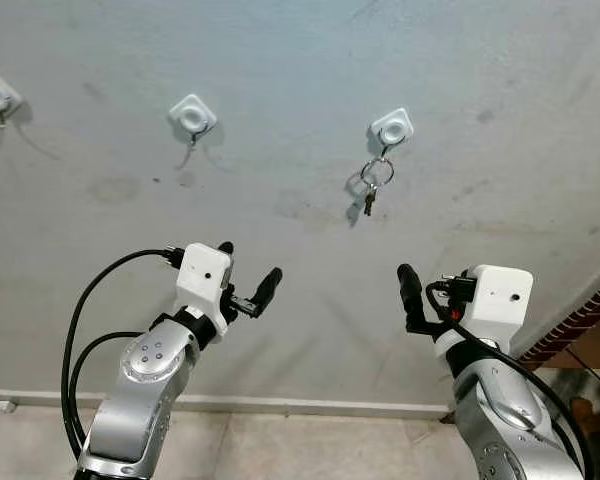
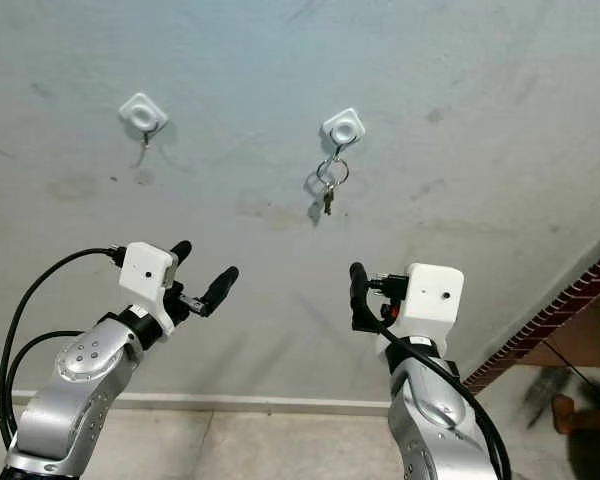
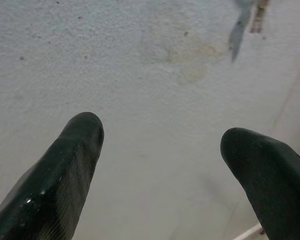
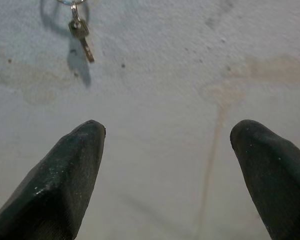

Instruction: Hang keys on a hook

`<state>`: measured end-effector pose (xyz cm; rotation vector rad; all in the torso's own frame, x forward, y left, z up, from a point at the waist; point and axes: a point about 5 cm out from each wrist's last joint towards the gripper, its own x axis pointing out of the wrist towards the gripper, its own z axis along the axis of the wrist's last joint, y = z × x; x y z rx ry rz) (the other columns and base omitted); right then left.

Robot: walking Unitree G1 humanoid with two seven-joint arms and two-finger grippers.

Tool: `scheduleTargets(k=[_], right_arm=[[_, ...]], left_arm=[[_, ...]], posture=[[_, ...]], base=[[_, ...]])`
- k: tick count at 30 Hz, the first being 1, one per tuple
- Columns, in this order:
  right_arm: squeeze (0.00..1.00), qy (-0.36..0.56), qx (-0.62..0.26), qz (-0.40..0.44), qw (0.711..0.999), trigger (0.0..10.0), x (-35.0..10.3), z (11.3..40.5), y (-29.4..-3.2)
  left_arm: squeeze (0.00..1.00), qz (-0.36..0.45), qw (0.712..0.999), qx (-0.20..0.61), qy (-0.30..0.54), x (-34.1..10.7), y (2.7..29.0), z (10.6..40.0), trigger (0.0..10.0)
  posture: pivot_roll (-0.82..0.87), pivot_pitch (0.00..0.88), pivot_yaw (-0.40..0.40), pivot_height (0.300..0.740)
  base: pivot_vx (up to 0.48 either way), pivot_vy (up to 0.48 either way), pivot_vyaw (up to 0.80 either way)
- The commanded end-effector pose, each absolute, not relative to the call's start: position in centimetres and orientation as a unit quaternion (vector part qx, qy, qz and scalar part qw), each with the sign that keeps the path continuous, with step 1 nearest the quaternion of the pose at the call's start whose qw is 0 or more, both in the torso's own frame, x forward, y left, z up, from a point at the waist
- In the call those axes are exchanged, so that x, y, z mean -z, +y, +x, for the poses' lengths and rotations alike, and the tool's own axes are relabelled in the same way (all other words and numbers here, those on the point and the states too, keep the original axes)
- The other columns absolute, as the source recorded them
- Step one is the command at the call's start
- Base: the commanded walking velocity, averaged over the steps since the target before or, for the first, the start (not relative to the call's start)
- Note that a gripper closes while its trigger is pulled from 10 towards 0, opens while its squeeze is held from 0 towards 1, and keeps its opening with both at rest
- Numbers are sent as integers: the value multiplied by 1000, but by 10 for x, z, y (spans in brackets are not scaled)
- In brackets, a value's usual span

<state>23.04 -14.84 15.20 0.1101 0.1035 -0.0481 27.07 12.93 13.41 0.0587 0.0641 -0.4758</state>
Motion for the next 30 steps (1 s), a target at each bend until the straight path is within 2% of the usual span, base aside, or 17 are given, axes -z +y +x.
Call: scheduleTargets(k=[1, 15, 22, 30], right_arm=[[0, 51, 35, 48, 997, 10000, -152, 231, -152], [0, 45, 58, 49, 996, 10000, -153, 233, -157], [0, 40, 27, 58, 997, 10000, -155, 232, -153], [0, 24, 21, 12, 999, 10000, -157, 231, -154]], left_arm=[[0, 30, 968, 247, 32, -135, 125, 271, 10000], [0, 29, 967, 249, 33, -135, 124, 271, 10000], [0, 21, 967, 253, 35, -133, 119, 272, 10000], [0, 20, 966, 256, 37, -132, 118, 272, 10000]], posture=[[67, 0, -55, 740], [66, 0, -55, 740], [49, 0, -63, 740], [44, 0, -62, 740]], base=[[-304, 0, 0], [-305, 0, 0], [-304, 0, 0], [-302, 0, 0]])
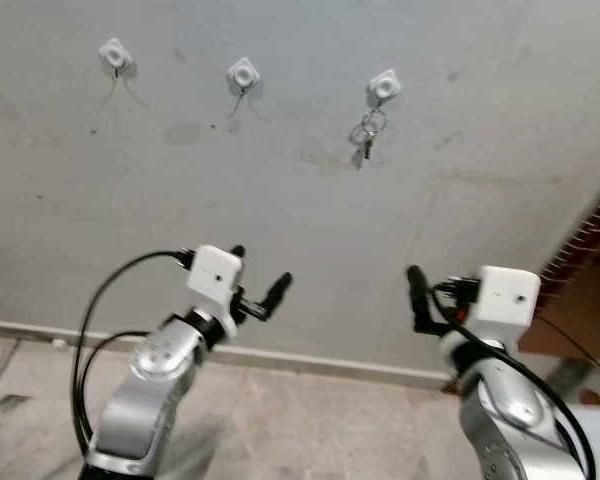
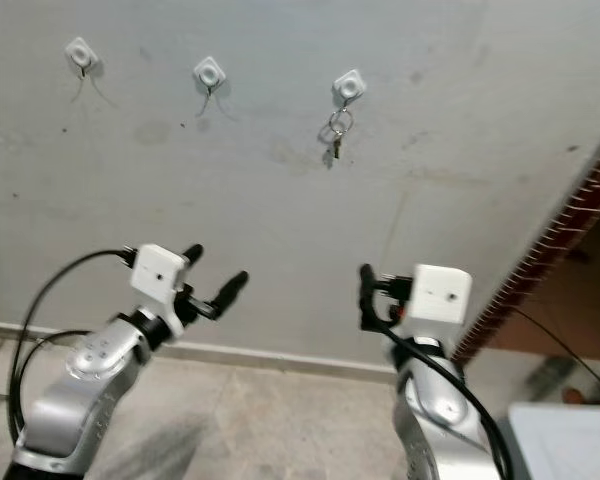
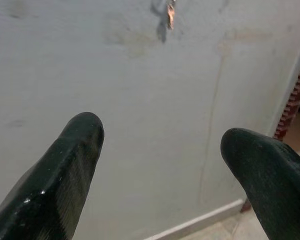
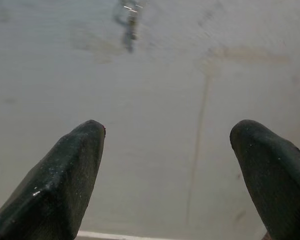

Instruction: Hang keys on a hook

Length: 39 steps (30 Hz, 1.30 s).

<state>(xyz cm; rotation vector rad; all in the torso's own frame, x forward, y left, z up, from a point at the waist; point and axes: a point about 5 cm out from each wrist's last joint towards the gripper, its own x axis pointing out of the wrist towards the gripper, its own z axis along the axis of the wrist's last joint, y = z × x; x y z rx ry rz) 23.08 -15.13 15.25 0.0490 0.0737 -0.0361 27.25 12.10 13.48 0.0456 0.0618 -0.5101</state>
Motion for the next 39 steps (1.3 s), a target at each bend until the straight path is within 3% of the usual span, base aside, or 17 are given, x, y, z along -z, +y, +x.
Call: scheduleTargets(k=[1, 39], right_arm=[[0, 23, 20, 11, 999, 10000, -157, 231, -154], [0, 11, 27, -30, 999, 10000, -155, 234, -156]], left_arm=[[0, 20, 966, 256, 37, -132, 118, 272, 10000], [0, 21, 964, 264, 40, -130, 115, 274, 10000]], posture=[[44, 0, -62, 740], [46, 0, -68, 740]], base=[[-300, 0, 0], [-292, 0, 0]])
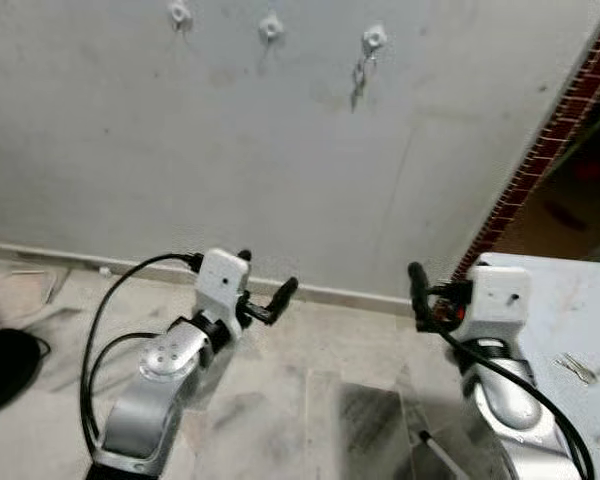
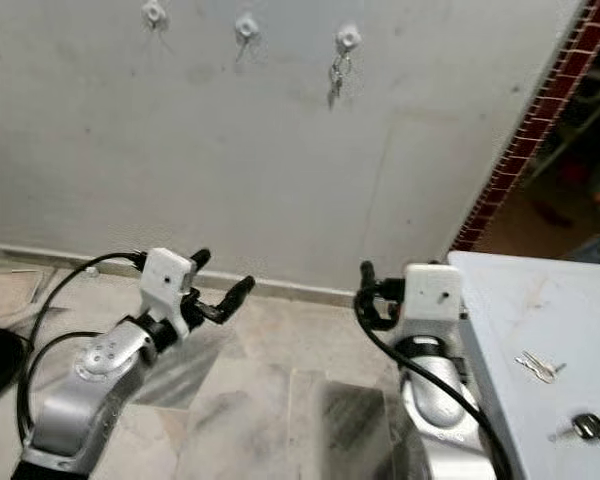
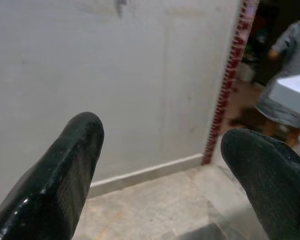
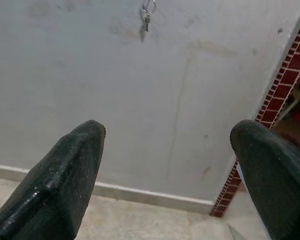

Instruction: Hang keys on a hook

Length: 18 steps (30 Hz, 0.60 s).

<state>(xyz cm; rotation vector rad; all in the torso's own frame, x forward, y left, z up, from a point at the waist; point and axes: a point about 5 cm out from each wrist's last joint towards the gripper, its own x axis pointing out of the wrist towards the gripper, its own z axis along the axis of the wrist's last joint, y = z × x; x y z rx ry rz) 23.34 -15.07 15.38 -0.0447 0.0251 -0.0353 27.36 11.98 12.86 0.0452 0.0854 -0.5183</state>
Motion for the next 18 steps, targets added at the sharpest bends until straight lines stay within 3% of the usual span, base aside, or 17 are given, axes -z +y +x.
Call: scheduleTargets(k=[1, 16, 18], right_arm=[[0, 11, 27, -30, 999, 10000, -155, 233, -156], [0, 1, 30, -29, 999, 10000, -158, 234, -154], [0, 2, 30, -26, 999, 10000, -158, 234, -153]], left_arm=[[0, 21, 963, 264, 41, -129, 115, 274, 10000], [0, 22, 966, 253, 41, -130, 118, 280, 10000], [0, 28, 974, 222, 40, -129, 128, 286, 10000]], posture=[[45, 0, -67, 740], [38, 0, -60, 740], [36, 0, -59, 740]], base=[[-270, 0, 0], [-37, 0, 0], [0, 0, 0]])
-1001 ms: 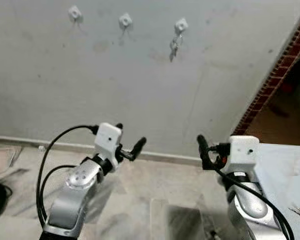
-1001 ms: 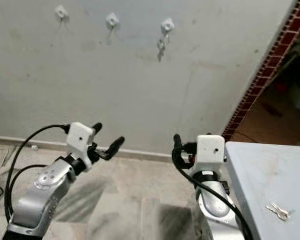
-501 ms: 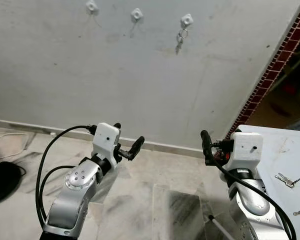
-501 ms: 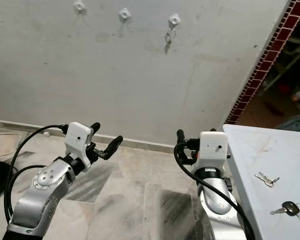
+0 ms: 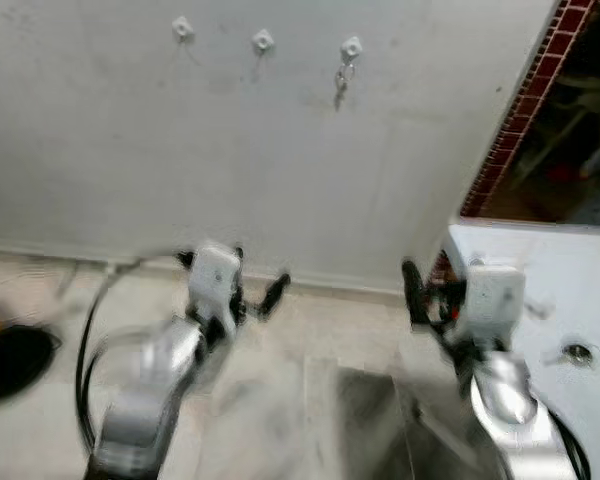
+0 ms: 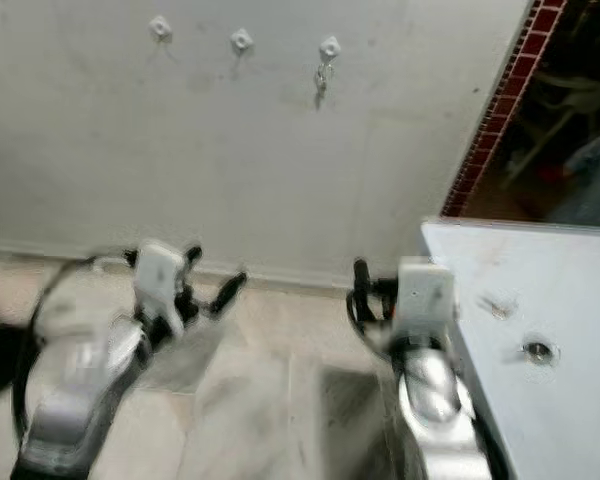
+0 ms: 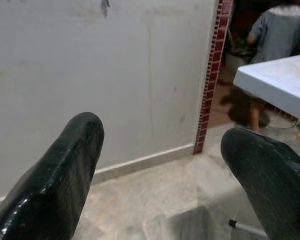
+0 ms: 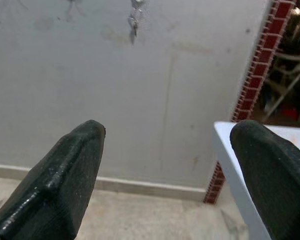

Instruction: Hang keys on a hook

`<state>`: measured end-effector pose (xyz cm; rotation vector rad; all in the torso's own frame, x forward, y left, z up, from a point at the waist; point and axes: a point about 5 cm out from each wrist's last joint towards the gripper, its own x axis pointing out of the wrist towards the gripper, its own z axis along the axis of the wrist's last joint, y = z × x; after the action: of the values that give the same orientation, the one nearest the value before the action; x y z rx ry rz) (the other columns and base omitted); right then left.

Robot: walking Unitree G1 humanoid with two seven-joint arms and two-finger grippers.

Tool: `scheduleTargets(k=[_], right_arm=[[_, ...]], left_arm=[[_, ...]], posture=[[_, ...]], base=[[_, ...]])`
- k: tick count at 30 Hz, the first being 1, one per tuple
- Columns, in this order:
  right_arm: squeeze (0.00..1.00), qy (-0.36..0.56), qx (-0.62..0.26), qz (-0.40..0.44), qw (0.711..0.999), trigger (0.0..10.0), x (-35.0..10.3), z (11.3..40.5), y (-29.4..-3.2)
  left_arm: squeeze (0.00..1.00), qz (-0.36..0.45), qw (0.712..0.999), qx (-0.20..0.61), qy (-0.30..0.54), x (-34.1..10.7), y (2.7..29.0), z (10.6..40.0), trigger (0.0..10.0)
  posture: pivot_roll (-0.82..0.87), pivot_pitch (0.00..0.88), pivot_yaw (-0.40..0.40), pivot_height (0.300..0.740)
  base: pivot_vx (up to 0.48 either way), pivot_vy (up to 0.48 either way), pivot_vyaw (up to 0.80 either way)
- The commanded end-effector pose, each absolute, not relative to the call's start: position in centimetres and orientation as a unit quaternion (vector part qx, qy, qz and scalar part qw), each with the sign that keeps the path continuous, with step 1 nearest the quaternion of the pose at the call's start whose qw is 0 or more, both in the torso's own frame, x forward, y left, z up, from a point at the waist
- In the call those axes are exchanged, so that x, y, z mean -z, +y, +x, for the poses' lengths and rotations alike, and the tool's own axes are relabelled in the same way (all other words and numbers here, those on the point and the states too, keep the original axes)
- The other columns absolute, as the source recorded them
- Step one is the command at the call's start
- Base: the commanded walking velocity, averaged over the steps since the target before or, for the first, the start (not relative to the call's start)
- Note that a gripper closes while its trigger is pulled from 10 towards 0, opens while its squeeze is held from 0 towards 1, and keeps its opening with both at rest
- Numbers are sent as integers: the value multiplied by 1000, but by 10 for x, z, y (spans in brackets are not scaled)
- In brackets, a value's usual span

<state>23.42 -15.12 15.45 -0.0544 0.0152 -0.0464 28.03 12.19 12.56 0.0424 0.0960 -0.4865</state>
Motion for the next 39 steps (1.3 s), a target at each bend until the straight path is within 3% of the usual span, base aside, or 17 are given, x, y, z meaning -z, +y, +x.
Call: scheduleTargets(k=[1, 11, 20, 39], right_arm=[[0, 4, 30, -24, 999, 10000, -158, 235, -153], [0, 17, 47, -5, 999, 10000, -153, 235, -157], [0, 24, 49, 7, 999, 10000, -151, 236, -155], [0, 37, 70, 8, 997, 10000, -145, 240, -157]], left_arm=[[0, 27, 975, 219, 41, -129, 129, 288, 10000], [0, 23, 973, 226, 39, -129, 128, 290, 10000], [0, 21, 980, 192, 46, -123, 144, 300, 10000], [0, -5, 967, 249, 47, -118, 125, 295, 10000]], posture=[[36, 0, -59, 740], [37, 0, -60, 740], [34, 0, -60, 740], [32, 0, -59, 740]], base=[[0, 0, 0], [0, 0, -771], [0, 0, -769], [0, 0, -769]])
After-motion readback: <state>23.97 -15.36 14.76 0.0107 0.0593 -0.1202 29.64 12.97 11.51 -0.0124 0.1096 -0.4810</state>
